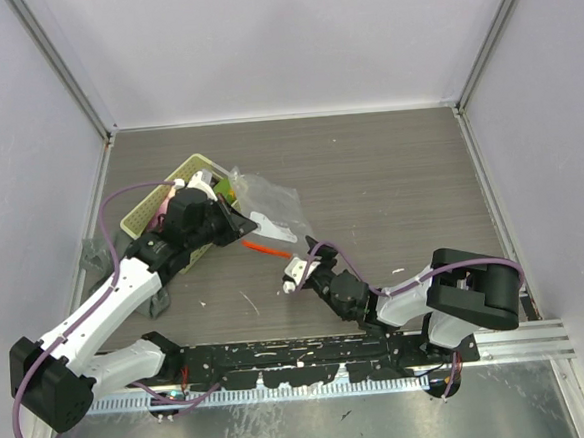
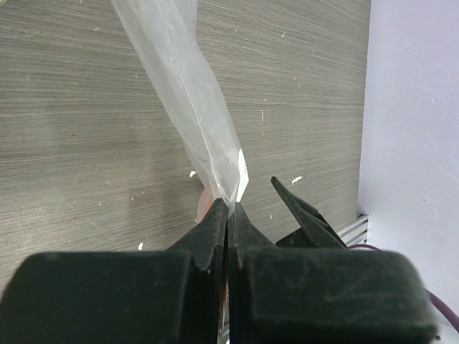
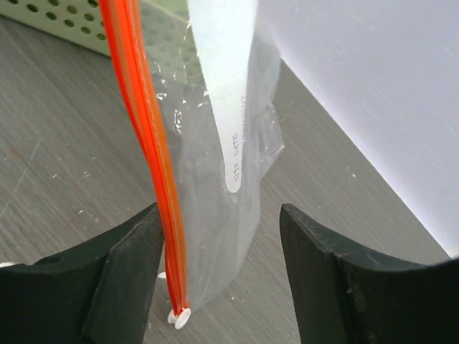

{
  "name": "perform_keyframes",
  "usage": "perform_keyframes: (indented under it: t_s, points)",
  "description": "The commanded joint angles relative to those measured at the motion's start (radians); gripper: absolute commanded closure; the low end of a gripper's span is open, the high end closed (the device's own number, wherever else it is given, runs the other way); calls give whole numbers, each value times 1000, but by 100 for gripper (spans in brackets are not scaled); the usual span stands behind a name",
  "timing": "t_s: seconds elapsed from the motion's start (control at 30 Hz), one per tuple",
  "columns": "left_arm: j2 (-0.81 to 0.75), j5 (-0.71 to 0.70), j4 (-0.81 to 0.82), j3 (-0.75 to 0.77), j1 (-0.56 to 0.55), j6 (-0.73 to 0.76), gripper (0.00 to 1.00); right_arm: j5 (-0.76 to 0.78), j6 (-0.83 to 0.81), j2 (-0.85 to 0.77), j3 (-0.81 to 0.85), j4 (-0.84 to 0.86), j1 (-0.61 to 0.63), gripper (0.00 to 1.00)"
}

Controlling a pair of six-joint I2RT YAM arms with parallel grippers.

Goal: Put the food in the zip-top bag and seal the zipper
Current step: Open the zipper of the food storage bag.

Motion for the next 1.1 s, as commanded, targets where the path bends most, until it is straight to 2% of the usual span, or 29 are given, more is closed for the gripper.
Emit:
perform_keyframes:
  t_s: [0.0,0.13,0.33,0.8,1.07]
  points:
    - [-2,8,15,23,-2,13,100,90,-29,-14,8,163,4,35]
    - [3,-1,1,23,-2,24,100,84,-41,-15,12,179,4,36]
    - [14,-16,-21,35,-2,48,100,42,-30,-68,16,87,4,36]
    - [33,-37,-87,76,-3,117,100,81,-44,-110,7,26,2,36]
    - [45,44,-70,81,-3,108,100,102,-68,0,2,161,-10,37]
